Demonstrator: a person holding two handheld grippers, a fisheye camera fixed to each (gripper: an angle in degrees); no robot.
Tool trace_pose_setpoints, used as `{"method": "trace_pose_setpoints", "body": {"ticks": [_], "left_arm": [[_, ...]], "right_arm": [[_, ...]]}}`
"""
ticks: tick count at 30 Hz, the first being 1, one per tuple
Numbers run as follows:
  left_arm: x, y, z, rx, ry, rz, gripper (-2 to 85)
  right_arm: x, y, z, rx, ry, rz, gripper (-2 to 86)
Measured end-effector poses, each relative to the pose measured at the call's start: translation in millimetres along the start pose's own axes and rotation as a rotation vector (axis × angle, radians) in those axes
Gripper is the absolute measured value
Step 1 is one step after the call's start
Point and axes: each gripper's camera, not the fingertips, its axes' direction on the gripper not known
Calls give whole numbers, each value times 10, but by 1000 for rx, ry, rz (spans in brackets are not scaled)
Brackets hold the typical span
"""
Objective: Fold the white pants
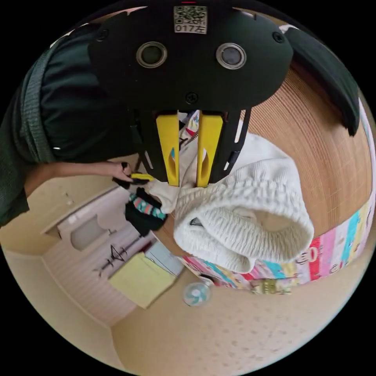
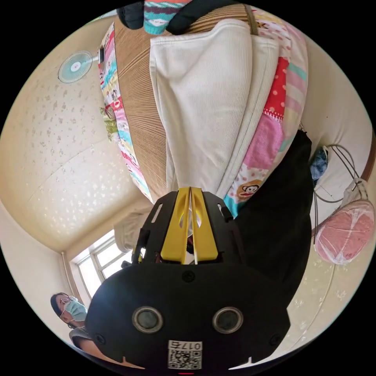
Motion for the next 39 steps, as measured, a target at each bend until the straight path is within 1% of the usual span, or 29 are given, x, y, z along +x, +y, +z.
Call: {"method": "trace_pose_setpoints", "body": {"ticks": [2, 4, 6, 8, 9, 11, 13, 14, 15, 16, 17, 18, 19, 20, 22, 23, 24, 26, 27, 29, 30, 31, 32, 33, 34, 35, 36, 38, 39], "left_arm": [[329, -140, 842, -246, 172, 174, 56], [339, -95, 1248, -378, 201, 193, 56], [132, 4, 1346, -346, 160, 86, 62], [-389, 216, 1249, -228, 59, -205, 80], [-535, 290, 1203, -195, 31, -289, 87], [-1063, 628, 1048, -83, -62, -580, 140], [-1393, 855, 1090, -80, -103, -719, 166], [-1606, 973, 1243, -143, -87, -781, 181], [-1706, 1027, 1344, -181, -54, -809, 187], [-1885, 1147, 1585, -247, 60, -867, 200], [-1999, 1261, 1845, -284, 219, -904, 198], [-2036, 1321, 1981, -304, 301, -926, 198], [-2088, 1436, 2141, -322, 367, -994, 186], [-2112, 1497, 2192, -328, 385, -1029, 171], [-2072, 1449, 2173, -304, 428, -991, 139], [-2004, 1379, 2100, -246, 483, -946, 113], [-1962, 1335, 2048, -216, 511, -918, 109], [-1760, 1110, 1781, -134, 560, -823, 99], [-1690, 1028, 1707, -130, 549, -789, 98], [-1336, 637, 1374, -152, 395, -624, 95], [-1243, 534, 1287, -160, 348, -589, 95], [-1050, 326, 1122, -176, 252, -520, 95], [-843, 113, 992, -200, 150, -448, 96], [-740, 13, 949, -211, 102, -414, 96], [-514, -194, 912, -236, 10, -341, 96], [-287, -382, 967, -264, -63, -259, 97], [-176, -466, 1034, -284, -93, -214, 98], [186, -694, 1504, -383, -162, -75, 106], [249, -725, 1655, -403, -162, -59, 111]], "right_arm": [[-7, -54, 5, -26, 53, -12, 3], [-24, -100, -1, -54, 113, -22, 3], [-105, -169, -1, -90, 199, -62, 3], [-220, -224, 40, -122, 256, -119, 3], [-323, -256, 95, -145, 293, -166, 4], [-521, -291, 221, -176, 350, -249, 4], [-756, -311, 411, -210, 408, -336, 4], [-919, -316, 565, -234, 444, -397, 4], [-1085, -314, 732, -257, 482, -465, 4], [-1164, -310, 818, -265, 501, -500, 4], [-1311, -303, 994, -276, 544, -566, 4], [-1423, -305, 1171, -282, 593, -616, 4], [-1464, -311, 1262, -284, 621, -635, 4], [-1510, -334, 1456, -295, 689, -657, 4], [-1477, -398, 1767, -317, 821, -643, 4], [-1397, -448, 1968, -336, 903, -610, 4], [-1311, -492, 2133, -342, 942, -568, 4], [-1219, -551, 2313, -346, 917, -481, 4], [-1213, -564, 2398, -336, 872, -438, 4], [-1243, -547, 2558, -361, 769, -423, 4], [-1277, -526, 2696, -409, 684, -440, 4], [-1300, -517, 2770, -440, 635, -454, 4], [-1346, -507, 2904, -505, 536, -480, 4], [-1386, -520, 3006, -574, 432, -486, 4], [-1399, -536, 3036, -604, 378, -477, 4], [-1408, -585, 3042, -643, 267, -451, 4], [-1392, -661, 2979, -656, 172, -422, 4], [-1305, -821, 2768, -636, 101, -375, 5], [-1205, -945, 2547, -595, 101, -349, 5]]}}
